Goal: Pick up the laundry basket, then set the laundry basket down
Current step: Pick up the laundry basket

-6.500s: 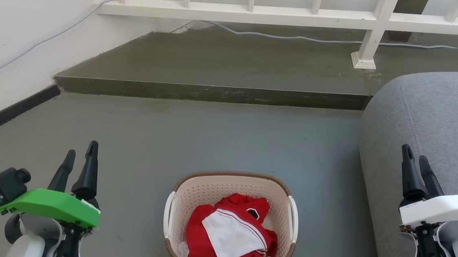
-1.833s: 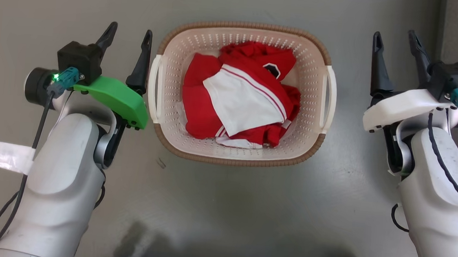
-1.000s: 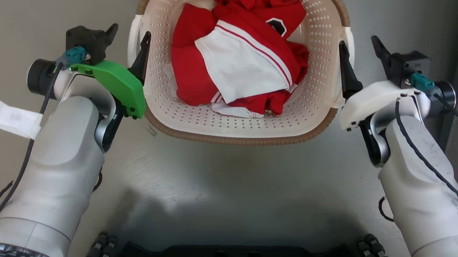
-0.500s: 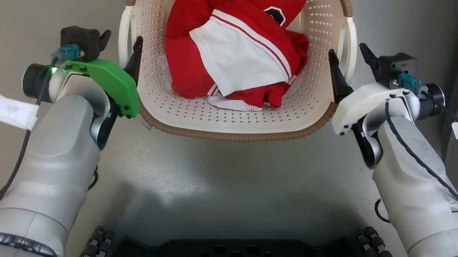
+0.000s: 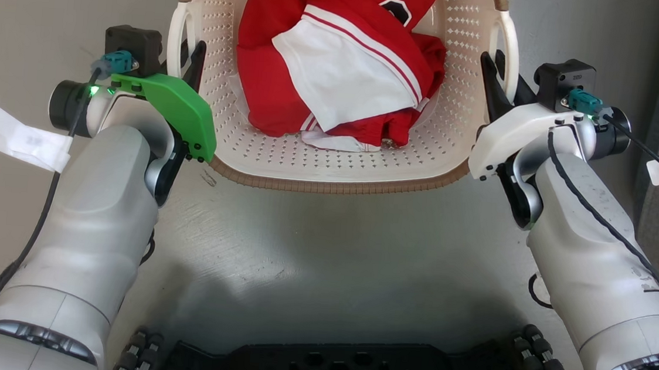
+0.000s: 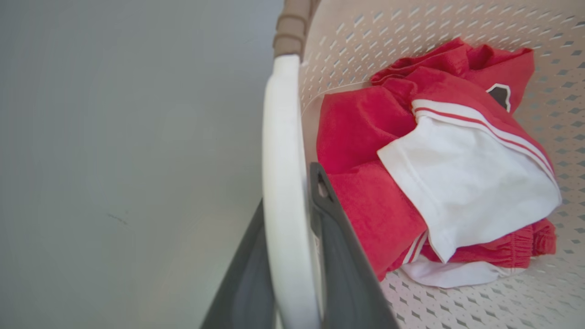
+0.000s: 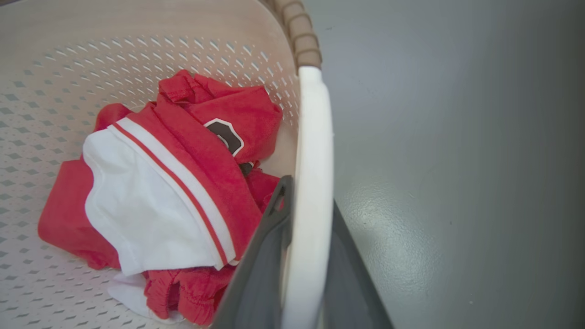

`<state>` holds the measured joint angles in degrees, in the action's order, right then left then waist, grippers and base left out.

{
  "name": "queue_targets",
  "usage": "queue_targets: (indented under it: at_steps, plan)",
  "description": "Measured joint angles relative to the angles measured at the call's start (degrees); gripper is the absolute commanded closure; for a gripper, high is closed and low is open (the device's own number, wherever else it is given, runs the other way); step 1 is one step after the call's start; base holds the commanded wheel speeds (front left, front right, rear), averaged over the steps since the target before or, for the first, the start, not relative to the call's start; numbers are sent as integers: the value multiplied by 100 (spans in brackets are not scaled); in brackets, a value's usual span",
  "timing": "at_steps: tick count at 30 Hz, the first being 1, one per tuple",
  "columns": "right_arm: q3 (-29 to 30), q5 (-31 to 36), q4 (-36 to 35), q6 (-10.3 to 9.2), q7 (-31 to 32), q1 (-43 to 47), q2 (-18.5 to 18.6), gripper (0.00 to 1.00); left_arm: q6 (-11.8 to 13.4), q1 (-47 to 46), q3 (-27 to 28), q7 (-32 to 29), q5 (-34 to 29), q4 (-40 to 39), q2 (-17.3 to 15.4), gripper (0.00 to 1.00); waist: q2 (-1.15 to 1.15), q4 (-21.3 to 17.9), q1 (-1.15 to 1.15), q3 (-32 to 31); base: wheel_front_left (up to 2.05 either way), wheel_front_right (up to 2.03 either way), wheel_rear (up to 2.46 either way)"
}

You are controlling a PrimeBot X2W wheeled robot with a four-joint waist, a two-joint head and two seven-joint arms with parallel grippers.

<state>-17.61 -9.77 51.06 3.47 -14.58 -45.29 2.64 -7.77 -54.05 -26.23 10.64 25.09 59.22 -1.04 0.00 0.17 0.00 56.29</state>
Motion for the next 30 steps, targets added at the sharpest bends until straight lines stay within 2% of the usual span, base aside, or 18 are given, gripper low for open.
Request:
queue_targets:
  at_steps: [14,30]
  plan:
    - [-60,-87,282,18,0,-10,-43,100,0,-57,-186,53,224,366,20,100,0,-9,0,-224,0,0,0]
    - [-315,-449,927,168,-1,161,-79,100,0,223,-422,-83,601,731,123,100,0,-51,0,-999,0,0,0]
